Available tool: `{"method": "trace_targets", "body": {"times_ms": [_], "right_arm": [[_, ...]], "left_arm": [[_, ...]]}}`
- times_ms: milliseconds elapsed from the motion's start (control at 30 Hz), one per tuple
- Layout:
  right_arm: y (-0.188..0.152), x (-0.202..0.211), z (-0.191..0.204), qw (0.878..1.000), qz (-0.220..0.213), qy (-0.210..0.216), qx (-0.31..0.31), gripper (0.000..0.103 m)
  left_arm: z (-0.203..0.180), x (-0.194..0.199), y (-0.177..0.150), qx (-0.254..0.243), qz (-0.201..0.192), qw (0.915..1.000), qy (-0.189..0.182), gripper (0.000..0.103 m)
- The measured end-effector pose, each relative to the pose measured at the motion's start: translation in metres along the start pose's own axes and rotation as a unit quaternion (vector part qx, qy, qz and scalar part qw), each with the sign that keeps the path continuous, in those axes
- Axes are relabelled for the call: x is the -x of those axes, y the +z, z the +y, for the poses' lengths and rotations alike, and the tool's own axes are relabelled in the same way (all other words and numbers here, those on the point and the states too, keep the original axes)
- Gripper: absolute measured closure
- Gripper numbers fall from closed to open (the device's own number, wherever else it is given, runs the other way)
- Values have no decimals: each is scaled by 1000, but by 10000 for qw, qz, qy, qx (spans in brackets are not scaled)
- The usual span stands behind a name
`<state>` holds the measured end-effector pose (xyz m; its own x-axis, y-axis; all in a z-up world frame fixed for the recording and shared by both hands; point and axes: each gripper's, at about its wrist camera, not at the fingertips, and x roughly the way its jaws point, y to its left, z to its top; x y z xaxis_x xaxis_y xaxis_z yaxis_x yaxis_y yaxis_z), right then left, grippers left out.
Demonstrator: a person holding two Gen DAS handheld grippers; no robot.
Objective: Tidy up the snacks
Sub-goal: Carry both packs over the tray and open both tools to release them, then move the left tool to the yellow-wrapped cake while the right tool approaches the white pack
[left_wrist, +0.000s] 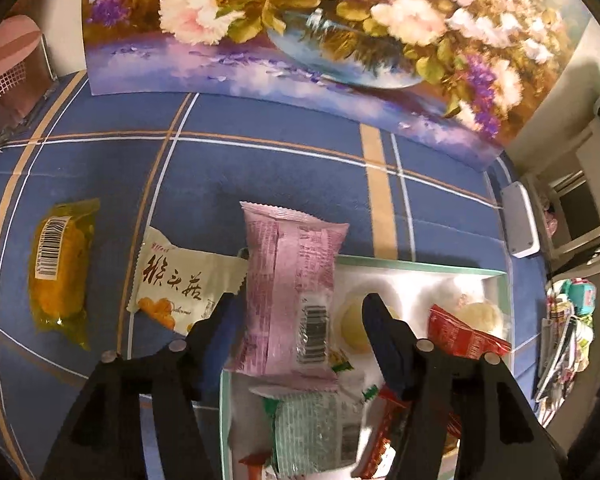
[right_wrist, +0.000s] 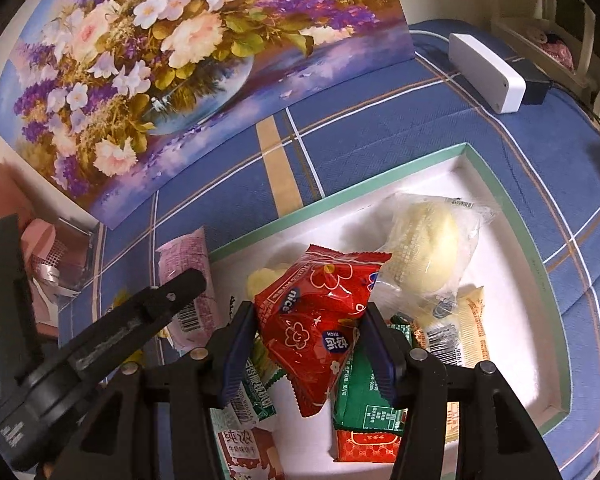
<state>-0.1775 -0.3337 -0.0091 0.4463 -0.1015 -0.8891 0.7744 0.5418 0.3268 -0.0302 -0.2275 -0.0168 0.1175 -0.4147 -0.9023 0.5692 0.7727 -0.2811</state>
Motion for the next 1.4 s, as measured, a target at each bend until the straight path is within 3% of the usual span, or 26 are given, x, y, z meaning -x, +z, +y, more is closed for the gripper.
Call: {"method": "trace_targets", "body": {"times_ms": [200, 500, 633, 800, 1400], "right_arm": [[0, 3, 0, 9999, 15, -166, 32, 36], [-2, 12, -3, 9994, 6, -355, 19, 29], [-6, 19, 1, 9987, -91, -497, 115, 12], [-14, 29, 10, 9972, -285, -609, 324, 0], [-47, 50, 60, 9912, -453, -719, 1011, 0]], "left_arm": [[8, 19, -6, 169, -149, 9997, 41, 29], [26, 38, -11, 297, -209, 9968, 711, 19], [34, 44, -16, 256, -307, 9915, 1238, 9], [42, 55, -22, 234, -459, 9863, 1566, 6], [88, 94, -47, 515, -483, 9821, 1749, 5]]}}
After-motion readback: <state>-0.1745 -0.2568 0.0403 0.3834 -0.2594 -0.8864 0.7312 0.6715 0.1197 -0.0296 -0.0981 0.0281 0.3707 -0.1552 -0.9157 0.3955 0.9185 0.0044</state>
